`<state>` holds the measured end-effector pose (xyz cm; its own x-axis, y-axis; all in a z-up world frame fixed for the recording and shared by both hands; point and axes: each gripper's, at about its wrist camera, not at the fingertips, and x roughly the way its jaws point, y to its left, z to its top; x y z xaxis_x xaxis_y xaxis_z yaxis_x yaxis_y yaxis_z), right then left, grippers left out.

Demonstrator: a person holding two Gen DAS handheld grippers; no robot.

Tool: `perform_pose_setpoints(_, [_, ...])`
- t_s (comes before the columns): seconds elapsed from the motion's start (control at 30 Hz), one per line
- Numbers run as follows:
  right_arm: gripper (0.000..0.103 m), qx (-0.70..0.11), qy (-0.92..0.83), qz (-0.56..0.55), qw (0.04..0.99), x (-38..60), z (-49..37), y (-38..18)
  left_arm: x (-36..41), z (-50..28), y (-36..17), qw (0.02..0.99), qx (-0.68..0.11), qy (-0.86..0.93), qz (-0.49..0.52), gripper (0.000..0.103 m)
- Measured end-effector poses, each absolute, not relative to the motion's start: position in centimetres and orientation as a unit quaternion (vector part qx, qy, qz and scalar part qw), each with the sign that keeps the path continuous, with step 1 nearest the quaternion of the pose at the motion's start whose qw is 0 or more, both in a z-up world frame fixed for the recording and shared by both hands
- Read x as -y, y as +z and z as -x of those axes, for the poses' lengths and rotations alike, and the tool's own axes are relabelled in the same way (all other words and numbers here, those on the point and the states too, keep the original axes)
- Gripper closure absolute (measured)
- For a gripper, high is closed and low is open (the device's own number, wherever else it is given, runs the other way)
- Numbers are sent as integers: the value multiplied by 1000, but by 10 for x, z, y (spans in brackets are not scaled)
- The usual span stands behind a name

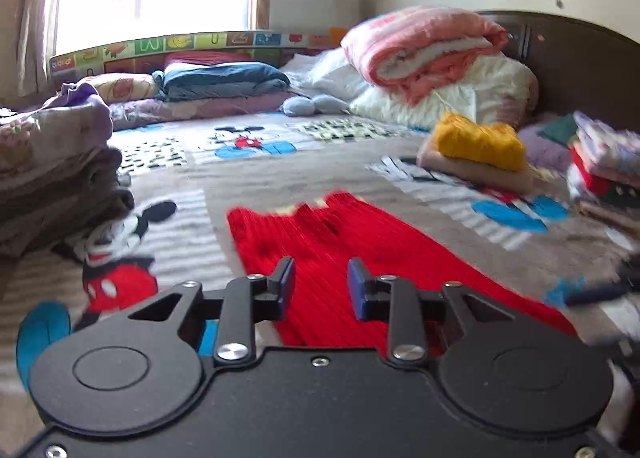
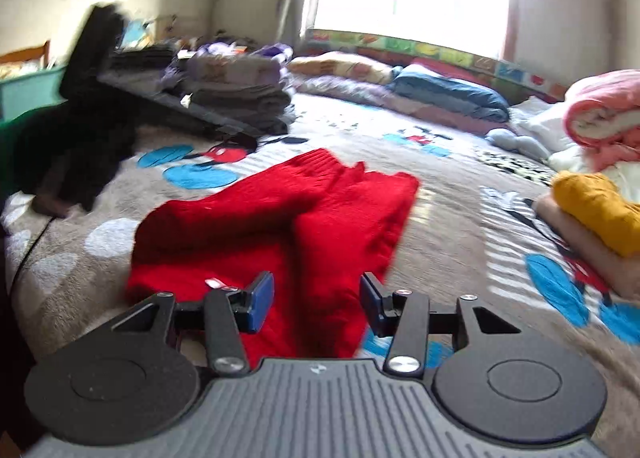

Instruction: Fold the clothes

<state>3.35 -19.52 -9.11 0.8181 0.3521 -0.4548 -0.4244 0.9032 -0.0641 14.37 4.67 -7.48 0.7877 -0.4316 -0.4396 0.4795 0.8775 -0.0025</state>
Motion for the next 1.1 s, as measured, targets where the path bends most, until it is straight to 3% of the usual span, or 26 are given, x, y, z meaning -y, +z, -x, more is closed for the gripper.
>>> perform_pose_setpoints(0.17, [63, -197, 214, 88, 953, 197, -29, -105, -37, -118, -90, 936, -243, -245, -64, 83])
perform_pose_setpoints(0.27, [63, -250, 210, 88, 941, 192, -46, -125, -27, -125, -124, 931, -267, -227, -106, 86])
perform_pose_setpoints(0.47, [63, -246, 220, 88, 940, 196, -39, -121, -32, -110, -118, 937, -253, -224, -85, 86])
perform_pose_setpoints(0.53, [63, -244, 226, 88, 939, 199, -33, -116, -38, -97, -106, 941, -245, -221, -76, 79])
perform_pose_setpoints(0.6, [63, -233, 232, 86, 940, 206, -25, -107, -44, -81, -101, 944, -232, -218, -88, 58])
perform_pose_setpoints(0.77, [60, -216, 249, 167, 929, 207, -2, -98, -60, -43, -89, 949, -199, -212, -120, 57])
perform_pose_setpoints(1.1, [58, -238, 240, 304, 890, 194, 11, -127, -21, -11, -144, 884, -187, -209, -373, 55])
